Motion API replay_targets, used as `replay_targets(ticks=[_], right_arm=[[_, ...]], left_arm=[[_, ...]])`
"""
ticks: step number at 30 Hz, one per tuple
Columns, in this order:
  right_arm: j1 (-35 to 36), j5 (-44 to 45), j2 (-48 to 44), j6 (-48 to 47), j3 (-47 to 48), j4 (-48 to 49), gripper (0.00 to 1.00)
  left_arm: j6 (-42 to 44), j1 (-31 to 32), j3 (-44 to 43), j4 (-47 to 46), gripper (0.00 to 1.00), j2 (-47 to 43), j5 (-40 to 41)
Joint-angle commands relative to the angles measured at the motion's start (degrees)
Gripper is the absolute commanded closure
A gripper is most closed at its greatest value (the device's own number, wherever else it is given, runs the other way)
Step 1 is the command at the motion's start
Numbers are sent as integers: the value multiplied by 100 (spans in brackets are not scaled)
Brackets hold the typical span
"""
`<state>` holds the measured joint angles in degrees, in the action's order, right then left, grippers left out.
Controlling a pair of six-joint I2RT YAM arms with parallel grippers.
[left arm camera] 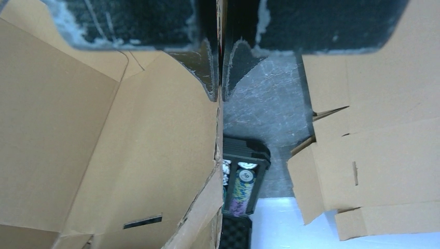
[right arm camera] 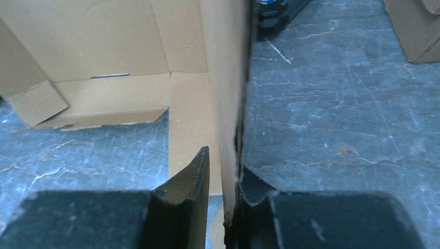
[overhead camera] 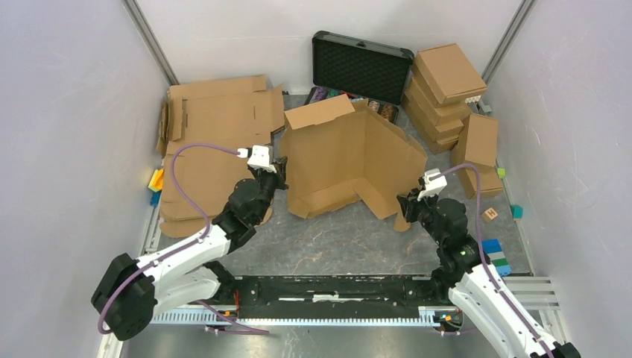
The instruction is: Fold the paper box
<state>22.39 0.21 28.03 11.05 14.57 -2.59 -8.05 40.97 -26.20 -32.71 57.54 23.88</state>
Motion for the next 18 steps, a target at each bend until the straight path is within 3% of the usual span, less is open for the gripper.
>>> replay_targets(ticks=[1, 7, 14, 16, 18], right_arm=[[38, -643, -99, -183, -76, 82, 82], [54, -659, -170, -105, -64, -77, 85], [54, -355, -226, 44, -67, -233, 85], [53, -367, -238, 56, -106, -215, 86], [53, -350, -270, 79, -135, -198, 85]], left_arm=[[-308, 7, -168, -16, 98, 263, 354], [-796, -199, -424, 433, 88, 652, 353], [-1211, -387, -628, 1308, 65, 835, 111], [-1310, -409, -548, 1360, 52, 869, 32], [-1337, -465, -534, 1492, 49, 927, -173]])
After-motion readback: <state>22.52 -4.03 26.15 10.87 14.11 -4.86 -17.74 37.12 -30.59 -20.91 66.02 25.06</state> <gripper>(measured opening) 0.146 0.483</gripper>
